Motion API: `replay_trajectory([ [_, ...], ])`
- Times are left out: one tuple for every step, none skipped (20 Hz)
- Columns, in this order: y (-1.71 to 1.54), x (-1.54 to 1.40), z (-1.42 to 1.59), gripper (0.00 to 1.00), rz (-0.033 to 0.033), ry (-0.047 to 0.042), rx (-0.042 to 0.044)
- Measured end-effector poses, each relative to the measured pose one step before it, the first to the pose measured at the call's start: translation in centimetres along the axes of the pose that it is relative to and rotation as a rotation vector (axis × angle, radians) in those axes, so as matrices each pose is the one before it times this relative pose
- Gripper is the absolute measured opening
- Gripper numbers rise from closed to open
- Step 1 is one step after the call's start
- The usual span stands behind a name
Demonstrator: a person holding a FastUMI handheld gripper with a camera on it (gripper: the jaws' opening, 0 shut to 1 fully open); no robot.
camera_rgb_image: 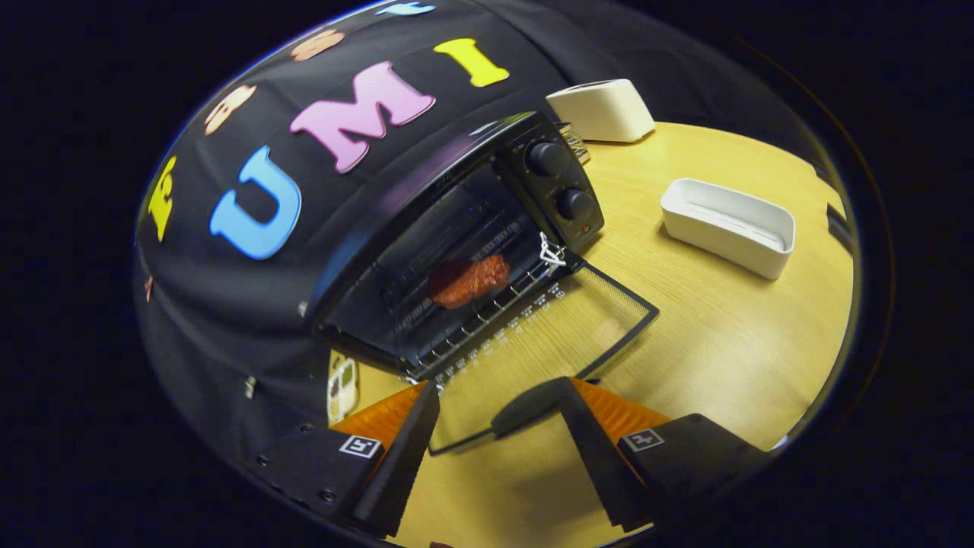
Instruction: Open the toaster oven, put the food inside, and close the toaster oven door.
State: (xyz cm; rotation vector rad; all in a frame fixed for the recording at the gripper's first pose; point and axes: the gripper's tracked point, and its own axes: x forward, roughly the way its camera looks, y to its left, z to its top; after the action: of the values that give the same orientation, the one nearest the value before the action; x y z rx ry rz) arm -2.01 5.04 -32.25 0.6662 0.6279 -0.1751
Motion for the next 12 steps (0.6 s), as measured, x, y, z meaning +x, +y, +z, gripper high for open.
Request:
replay_trajectory([
  [-0.831, -0.265, -0.932, 0.98, -0.02916, 0.01660, -0.08288],
  [-0.886, 0.184, -1.093, 0.99, -0.03343, 0.01525, -0.08617],
  [-0.822, 0.167, -0.892, 0.98, -0.02876, 0.01289, -0.08207],
  [-0.317, 0.307, -1.109, 0.98, -0.01734, 0.01849, -0.07526],
  [-0.042, 0.347, -0.993, 0.98, -0.00836, 0.01942, -0.06601],
  [0.241, 0.415, -0.893, 0.99, 0.00010, 0.01852, -0.05411],
  [0.279, 0.420, -0.704, 0.99, 0.00506, 0.01104, -0.04116],
  [0.216, 0.472, -0.665, 0.99, 0.00000, 0.01662, -0.03006],
  [0.142, 0.312, -0.546, 0.99, 0.00073, 0.01572, -0.02201],
  [0.009, 0.450, 0.900, 1.00, -0.00058, -0.03256, -0.01876],
  [0.238, 0.476, 0.024, 1.00, 0.01231, 0.00991, -0.00037],
  [-0.067, -0.236, 0.710, 0.99, -0.00007, -0.02372, -0.00427],
])
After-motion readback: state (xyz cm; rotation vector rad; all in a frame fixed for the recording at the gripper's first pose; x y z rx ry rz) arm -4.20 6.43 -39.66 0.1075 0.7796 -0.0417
